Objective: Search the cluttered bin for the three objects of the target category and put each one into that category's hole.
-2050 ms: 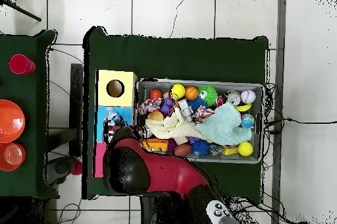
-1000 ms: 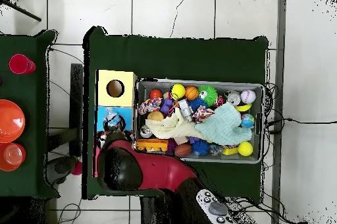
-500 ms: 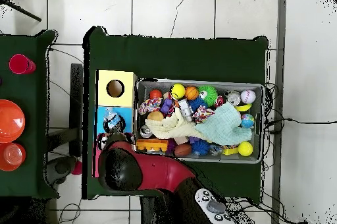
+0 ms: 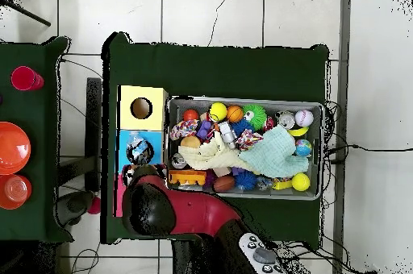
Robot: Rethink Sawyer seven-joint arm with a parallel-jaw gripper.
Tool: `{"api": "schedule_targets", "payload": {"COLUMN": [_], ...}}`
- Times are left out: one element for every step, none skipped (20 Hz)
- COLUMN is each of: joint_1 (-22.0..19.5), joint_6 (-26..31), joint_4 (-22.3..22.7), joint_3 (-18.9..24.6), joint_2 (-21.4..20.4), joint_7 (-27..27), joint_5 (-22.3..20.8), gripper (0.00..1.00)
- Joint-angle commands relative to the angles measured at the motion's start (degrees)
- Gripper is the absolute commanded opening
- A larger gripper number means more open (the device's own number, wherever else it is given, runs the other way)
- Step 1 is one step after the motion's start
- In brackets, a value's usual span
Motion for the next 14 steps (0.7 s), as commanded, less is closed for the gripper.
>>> {"api": "schedule_targets", "payload": {"joint_1": [-0.97,-1.40,-1.51,-1.68,-1.87,-2.12,-2.34,-2.46,-2.68,-2.78,-2.70,-2.73,-2.73,-2.72], "joint_6": [2.08,1.72,1.51,1.64,1.34,1.10,1.03,1.02,0.95,0.88,0.87,0.77,0.73,0.68], "joint_4": [-0.64,-0.51,-0.43,-0.47,-0.38,-0.15,-0.04,-0.12,0.02,0.09,0.10,0.12,0.15,0.18], "joint_3": [-0.45,0.30,0.57,0.72,0.97,1.32,1.67,1.88,2.20,2.35,2.32,2.37,2.34,2.30], "joint_2": [1.88,2.05,2.04,1.98,2.05,2.13,2.15,2.15,2.09,2.03,2.01,2.07,2.11,2.14], "joint_7": [8.87,9.17,9.44,9.46,9.67,9.95,10.10,10.25,10.60,10.74,10.74,10.77,10.74,10.72], "joint_5": [-1.67,-1.70,-1.61,-1.52,-1.52,-1.50,-1.46,-1.32,-1.11,-1.05,-1.05,-1.07,-1.11,-1.16], "gripper": [0.00,0.00,0.00,0.00,0.00,0.00,0.00,0.00,0.00,0.00,0.00,0.00,0.00,0.00]}}
